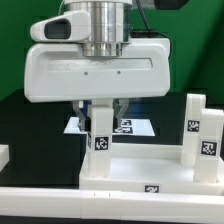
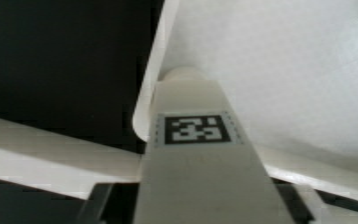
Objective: Assemble desk
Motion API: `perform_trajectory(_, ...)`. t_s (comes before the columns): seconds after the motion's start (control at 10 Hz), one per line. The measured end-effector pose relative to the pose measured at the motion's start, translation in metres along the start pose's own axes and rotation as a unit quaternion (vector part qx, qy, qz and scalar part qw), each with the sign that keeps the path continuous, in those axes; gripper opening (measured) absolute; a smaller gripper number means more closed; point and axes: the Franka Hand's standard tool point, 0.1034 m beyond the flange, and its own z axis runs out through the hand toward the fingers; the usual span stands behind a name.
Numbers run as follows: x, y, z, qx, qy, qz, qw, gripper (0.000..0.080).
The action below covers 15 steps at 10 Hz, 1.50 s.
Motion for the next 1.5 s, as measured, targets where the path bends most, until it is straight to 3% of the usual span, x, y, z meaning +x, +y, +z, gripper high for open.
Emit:
perform_trajectory(0.2, -0.001, 0.002, 0.0, 0.002, -0.001, 0.016, 1.0, 0.0287)
perform_trajectory(0.6, -0.002, 0.002, 0.0, 0.006, 0.0, 0.232, 0.973, 0.0288)
perform_trajectory(1.2, -0.009, 0.017, 0.0, -0.006, -0.003, 0.382, 0.924, 0.0298)
perform_trajectory(1.3, -0.009, 0.017, 0.0, -0.006, -0.003, 0.389, 0.921, 0.0374)
perform_trajectory(1.4, -0.009, 0.017, 0.0, -0.006, -0.003, 0.388, 0.922, 0.0374)
perform_trajectory(1.5, -0.009, 0.017, -0.001, -0.005, -0.003, 0.387, 0.922, 0.0512)
